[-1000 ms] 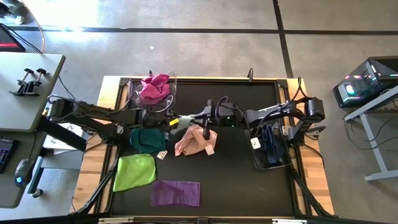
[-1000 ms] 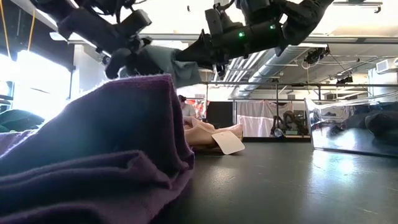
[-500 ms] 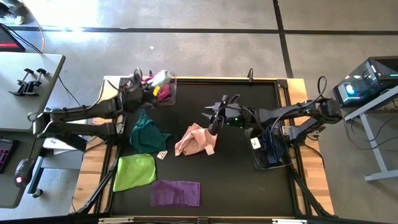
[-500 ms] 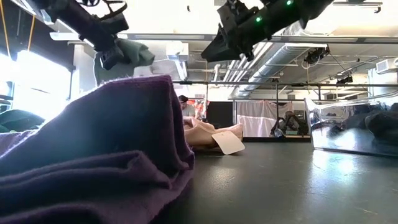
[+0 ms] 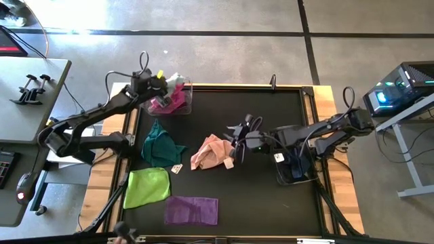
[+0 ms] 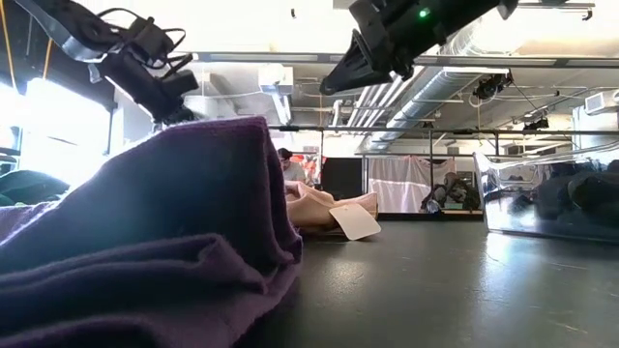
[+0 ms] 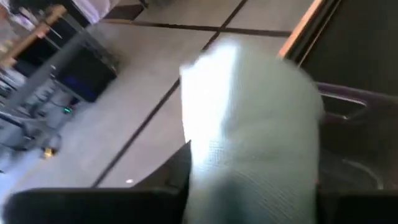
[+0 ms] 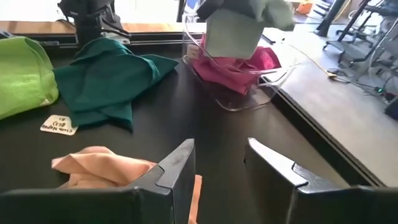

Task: Sort towels by color in basket
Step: Put the gray towel into the top transparent bin

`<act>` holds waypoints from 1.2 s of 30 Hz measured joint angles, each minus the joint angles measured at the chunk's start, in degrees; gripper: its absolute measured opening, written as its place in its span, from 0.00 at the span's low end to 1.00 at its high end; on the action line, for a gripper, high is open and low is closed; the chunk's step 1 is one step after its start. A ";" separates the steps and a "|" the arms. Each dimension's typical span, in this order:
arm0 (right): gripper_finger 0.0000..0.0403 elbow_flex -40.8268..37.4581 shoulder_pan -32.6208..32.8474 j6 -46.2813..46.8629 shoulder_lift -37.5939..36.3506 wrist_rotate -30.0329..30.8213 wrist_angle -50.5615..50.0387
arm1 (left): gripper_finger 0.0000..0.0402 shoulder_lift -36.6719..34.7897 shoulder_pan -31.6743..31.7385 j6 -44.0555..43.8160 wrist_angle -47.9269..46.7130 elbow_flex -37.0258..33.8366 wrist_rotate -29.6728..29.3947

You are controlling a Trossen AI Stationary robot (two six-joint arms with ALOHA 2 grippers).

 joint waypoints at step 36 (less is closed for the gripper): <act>0.33 0.00 1.83 5.48 0.07 3.85 -5.20 | 0.07 22.37 6.49 -18.18 -14.73 11.71 12.08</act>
